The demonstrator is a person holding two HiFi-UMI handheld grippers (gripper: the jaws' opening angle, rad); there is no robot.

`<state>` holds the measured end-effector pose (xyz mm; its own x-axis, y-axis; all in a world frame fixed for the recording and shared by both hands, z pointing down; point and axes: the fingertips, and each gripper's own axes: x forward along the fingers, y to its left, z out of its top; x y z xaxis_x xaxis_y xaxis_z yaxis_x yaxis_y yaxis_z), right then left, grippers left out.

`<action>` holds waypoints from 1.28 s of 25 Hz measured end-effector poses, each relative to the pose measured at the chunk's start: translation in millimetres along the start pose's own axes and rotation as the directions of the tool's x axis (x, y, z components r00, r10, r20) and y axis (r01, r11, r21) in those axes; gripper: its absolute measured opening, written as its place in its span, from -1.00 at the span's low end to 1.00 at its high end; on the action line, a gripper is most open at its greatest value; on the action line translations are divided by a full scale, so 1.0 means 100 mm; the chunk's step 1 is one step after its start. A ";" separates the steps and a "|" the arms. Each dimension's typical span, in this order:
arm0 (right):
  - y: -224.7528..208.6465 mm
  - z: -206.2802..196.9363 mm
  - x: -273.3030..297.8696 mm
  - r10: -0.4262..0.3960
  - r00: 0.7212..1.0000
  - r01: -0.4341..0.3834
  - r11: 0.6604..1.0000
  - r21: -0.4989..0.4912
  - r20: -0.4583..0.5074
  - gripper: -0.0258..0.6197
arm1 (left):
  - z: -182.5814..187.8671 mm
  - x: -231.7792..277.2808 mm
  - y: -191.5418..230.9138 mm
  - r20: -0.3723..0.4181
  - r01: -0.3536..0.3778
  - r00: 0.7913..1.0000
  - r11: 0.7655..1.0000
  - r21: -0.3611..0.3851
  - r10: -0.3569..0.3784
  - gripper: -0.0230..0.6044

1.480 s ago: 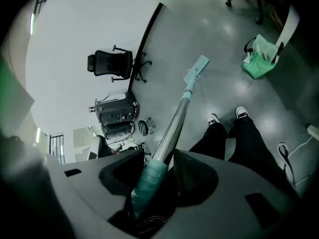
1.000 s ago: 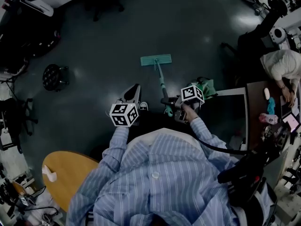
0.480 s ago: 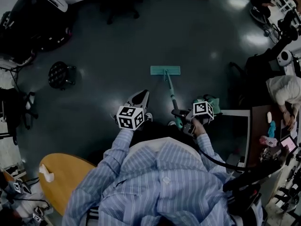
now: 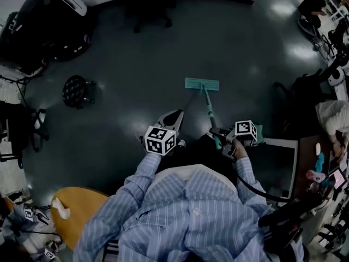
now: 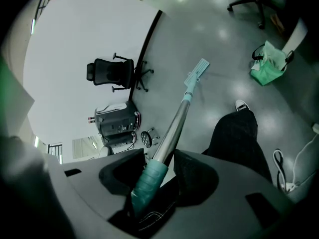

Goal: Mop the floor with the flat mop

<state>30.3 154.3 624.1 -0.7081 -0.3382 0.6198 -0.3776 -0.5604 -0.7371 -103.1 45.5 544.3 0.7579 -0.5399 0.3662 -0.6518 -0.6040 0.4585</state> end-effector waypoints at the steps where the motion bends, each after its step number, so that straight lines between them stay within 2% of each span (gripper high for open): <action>1: 0.03 0.05 0.03 -0.003 1.000 0.003 1.000 -0.005 -0.007 -0.33 | 0.01 0.01 0.02 -0.001 0.000 1.000 1.000 0.003 0.000 -0.88; 4: 0.10 0.30 0.10 -0.012 1.000 0.011 1.000 -0.021 -0.022 -0.33 | 0.06 0.13 0.11 -0.003 -0.009 1.000 1.000 -0.004 0.009 -0.88; 9: 0.38 1.08 0.18 -0.014 0.999 0.012 0.999 -0.044 -0.034 -0.33 | 0.31 0.59 0.34 -0.012 -0.039 0.999 0.999 -0.024 0.039 -0.88; 14: 0.53 1.67 0.19 -0.019 0.999 0.016 0.997 -0.069 -0.046 -0.34 | 0.45 0.91 0.42 -0.022 -0.064 0.998 0.998 -0.017 0.063 -0.88; 21: 0.94 3.03 0.23 -0.038 0.996 0.028 0.992 -0.120 -0.084 -0.34 | 0.97 1.86 0.55 -0.026 -0.086 0.996 0.996 -0.037 0.085 -0.88; 25: 1.18 3.86 0.29 -0.053 0.994 0.037 0.986 -0.161 -0.099 -0.34 | 1.25 2.36 0.68 -0.023 -0.118 0.993 0.993 -0.024 0.117 -0.88; 32: 1.65 5.09 0.55 -0.004 0.993 -0.012 0.991 -0.136 -0.122 -0.35 | 1.56 2.93 0.84 -0.038 -0.149 0.988 0.988 -0.028 0.148 -0.88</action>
<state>232.7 -342.1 673.7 -0.7739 -0.2410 0.5856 -0.4464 -0.4484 -0.7744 59.8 -254.7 563.4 0.6535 -0.6010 0.4602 -0.7566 -0.5004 0.4210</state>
